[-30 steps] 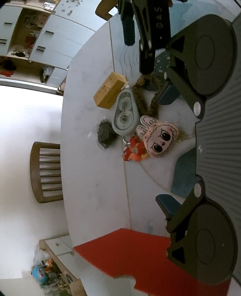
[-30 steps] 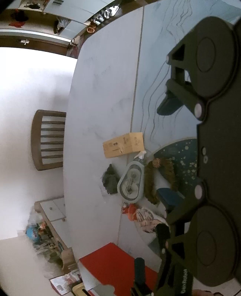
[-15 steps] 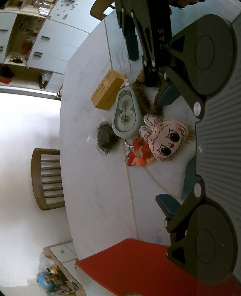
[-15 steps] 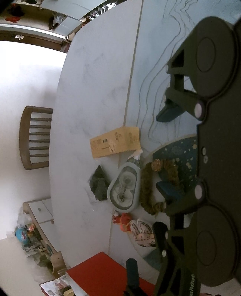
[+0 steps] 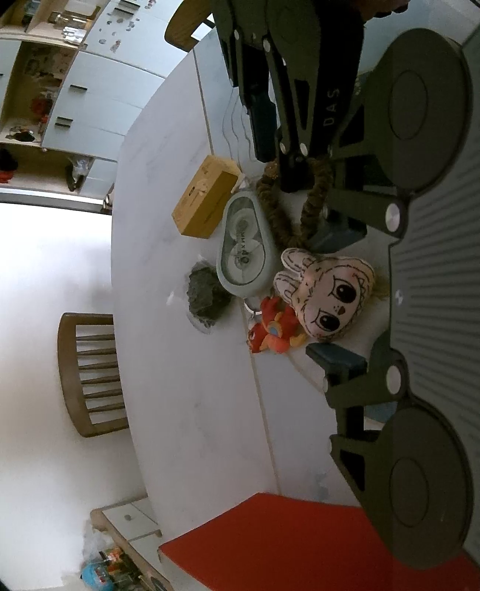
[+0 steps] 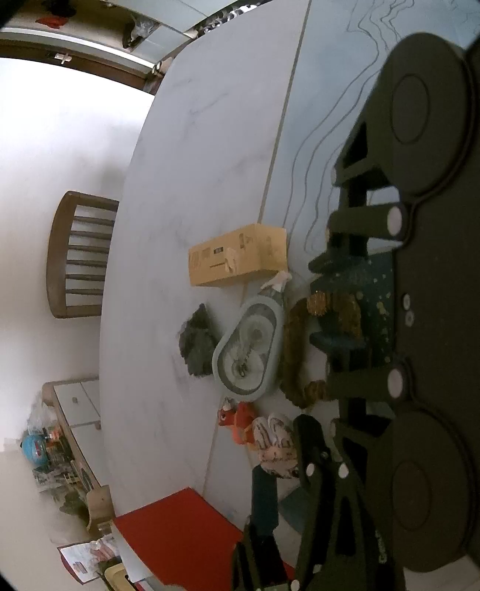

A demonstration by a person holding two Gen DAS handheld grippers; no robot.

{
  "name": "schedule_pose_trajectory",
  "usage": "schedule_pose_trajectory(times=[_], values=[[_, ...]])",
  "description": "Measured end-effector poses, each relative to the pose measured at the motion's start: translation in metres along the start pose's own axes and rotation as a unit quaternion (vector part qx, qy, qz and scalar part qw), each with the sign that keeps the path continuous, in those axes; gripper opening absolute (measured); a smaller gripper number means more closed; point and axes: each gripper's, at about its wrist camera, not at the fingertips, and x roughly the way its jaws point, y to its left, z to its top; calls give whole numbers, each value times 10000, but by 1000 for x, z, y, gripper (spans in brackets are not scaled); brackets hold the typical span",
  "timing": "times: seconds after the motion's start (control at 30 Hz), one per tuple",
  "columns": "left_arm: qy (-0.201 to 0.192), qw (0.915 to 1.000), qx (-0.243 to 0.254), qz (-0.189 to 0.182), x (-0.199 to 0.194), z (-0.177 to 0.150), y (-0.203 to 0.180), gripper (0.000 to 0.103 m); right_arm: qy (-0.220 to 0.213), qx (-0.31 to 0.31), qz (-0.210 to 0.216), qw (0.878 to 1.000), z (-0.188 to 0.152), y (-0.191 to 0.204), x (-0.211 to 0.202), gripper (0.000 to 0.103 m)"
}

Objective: Organize objects
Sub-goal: 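Grasp the pink bunny plush with the left gripper while the right gripper grasps the brown bead string, then lift the bunny plush and bead string toward the box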

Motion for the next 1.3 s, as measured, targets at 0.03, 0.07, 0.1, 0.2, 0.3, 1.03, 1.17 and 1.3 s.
schedule_pose_trajectory(times=[0.03, 0.07, 0.1, 0.2, 0.3, 1.03, 1.17, 1.3], values=[[14, 10000, -20, -8, 0, 0, 0, 52, -6, -1, -9, 10000, -1, 1, 0, 28], [34, 10000, -56, -24, -1, 0, 1, 51, -15, 13, -31, 10000, -1, 1, -1, 26], [52, 9999, -89, -39, -1, 0, 1, 51, -21, 50, -54, 10000, -2, 2, -1, 25], [77, 9999, -103, -57, -6, 0, 0, 51, -9, 168, -68, 9998, -3, 2, -4, 16], [102, 9998, -153, -85, -11, 0, 1, 51, 7, 241, -59, 9997, -6, 3, -8, 13], [7, 9988, -417, -237, -100, -12, 36, 51, -523, 660, 82, 9964, -21, 25, -98, 13], [-69, 9987, -428, -274, -120, -9, 49, 51, -651, 675, 132, 9955, -15, 36, -115, 13], [-140, 9983, -474, -305, -139, -4, 66, 51, -805, 666, 216, 9943, -5, 50, -131, 13]])
